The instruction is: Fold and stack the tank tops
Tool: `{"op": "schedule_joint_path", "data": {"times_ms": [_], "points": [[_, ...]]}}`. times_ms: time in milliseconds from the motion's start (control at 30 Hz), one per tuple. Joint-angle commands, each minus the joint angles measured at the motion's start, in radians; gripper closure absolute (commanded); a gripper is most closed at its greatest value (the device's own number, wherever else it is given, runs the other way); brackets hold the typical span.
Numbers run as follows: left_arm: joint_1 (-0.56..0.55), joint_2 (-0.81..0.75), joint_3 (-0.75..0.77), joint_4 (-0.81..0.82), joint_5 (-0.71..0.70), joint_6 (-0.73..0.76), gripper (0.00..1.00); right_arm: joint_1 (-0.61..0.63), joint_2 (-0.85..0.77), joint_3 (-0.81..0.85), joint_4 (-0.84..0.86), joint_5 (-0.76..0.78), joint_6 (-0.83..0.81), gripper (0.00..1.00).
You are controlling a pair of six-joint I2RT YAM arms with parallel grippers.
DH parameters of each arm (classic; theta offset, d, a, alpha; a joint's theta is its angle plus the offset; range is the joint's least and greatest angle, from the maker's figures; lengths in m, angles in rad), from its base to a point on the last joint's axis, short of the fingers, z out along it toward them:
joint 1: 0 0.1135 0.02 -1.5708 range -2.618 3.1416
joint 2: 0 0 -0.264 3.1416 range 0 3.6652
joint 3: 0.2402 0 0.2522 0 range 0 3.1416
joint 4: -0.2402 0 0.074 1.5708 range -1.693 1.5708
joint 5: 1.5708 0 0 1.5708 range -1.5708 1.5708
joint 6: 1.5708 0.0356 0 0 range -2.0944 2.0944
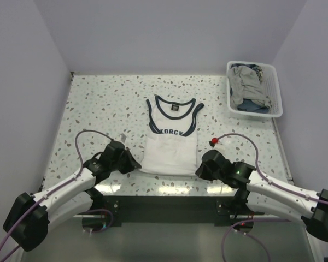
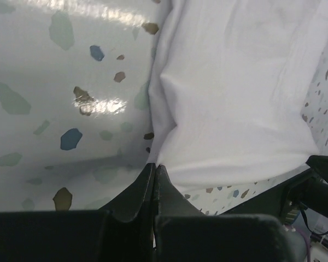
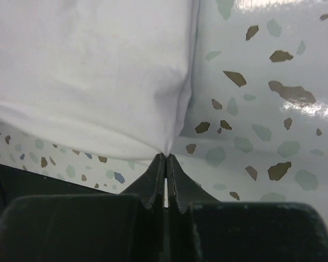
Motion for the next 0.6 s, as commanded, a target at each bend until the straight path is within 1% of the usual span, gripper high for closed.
{"op": "schedule_joint_path", "data": {"times_ms": [0, 33, 67, 100, 200, 233, 300, 333, 367, 400, 433, 467, 500, 567], "points": [[0.001, -0.015, 0.149, -0.07, -0.047, 0.049, 1.0, 0.001, -0.018, 0.154, -0.137, 0.157, -0.055, 1.0], [0.001, -0.008, 0.205, -0.074, -0.053, 0.056, 1.0, 0.0, -0.015, 0.209, -0.165, 0.171, -0.063, 1.0], [0.002, 0.0, 0.229, -0.07, -0.058, 0.06, 1.0, 0.001, -0.009, 0.231, -0.165, 0.188, -0.075, 1.0], [0.002, 0.006, 0.274, -0.058, -0.068, 0.065, 1.0, 0.0, -0.001, 0.254, -0.165, 0.237, -0.096, 1.0], [0.005, 0.084, 0.347, -0.024, -0.09, 0.079, 1.0, -0.002, 0.063, 0.361, -0.179, 0.291, -0.145, 1.0], [0.01, 0.133, 0.394, -0.007, -0.09, 0.082, 1.0, -0.003, 0.106, 0.408, -0.171, 0.32, -0.158, 1.0], [0.013, 0.184, 0.463, 0.056, -0.091, 0.08, 1.0, -0.035, 0.146, 0.452, -0.147, 0.329, -0.215, 0.99], [0.029, 0.236, 0.489, 0.074, -0.087, 0.08, 1.0, -0.058, 0.165, 0.49, -0.11, 0.313, -0.239, 0.99], [0.037, 0.262, 0.515, 0.111, -0.082, 0.082, 1.0, -0.121, 0.206, 0.508, -0.092, 0.294, -0.288, 0.99], [0.051, 0.314, 0.567, 0.131, -0.084, 0.083, 1.0, -0.159, 0.224, 0.539, -0.046, 0.241, -0.311, 0.99], [0.062, 0.342, 0.598, 0.145, -0.085, 0.086, 1.0, -0.201, 0.244, 0.556, -0.023, 0.24, -0.333, 0.99], [0.073, 0.371, 0.629, 0.169, -0.079, 0.091, 1.0, -0.268, 0.292, 0.574, -0.003, 0.198, -0.372, 0.99], [0.082, 0.402, 0.694, 0.183, -0.076, 0.097, 1.0, -0.296, 0.318, 0.597, 0.017, 0.181, -0.392, 0.99], [0.106, 0.5, 0.767, 0.199, -0.079, 0.111, 1.0, -0.366, 0.384, 0.674, 0.059, 0.13, -0.425, 0.99]]}}
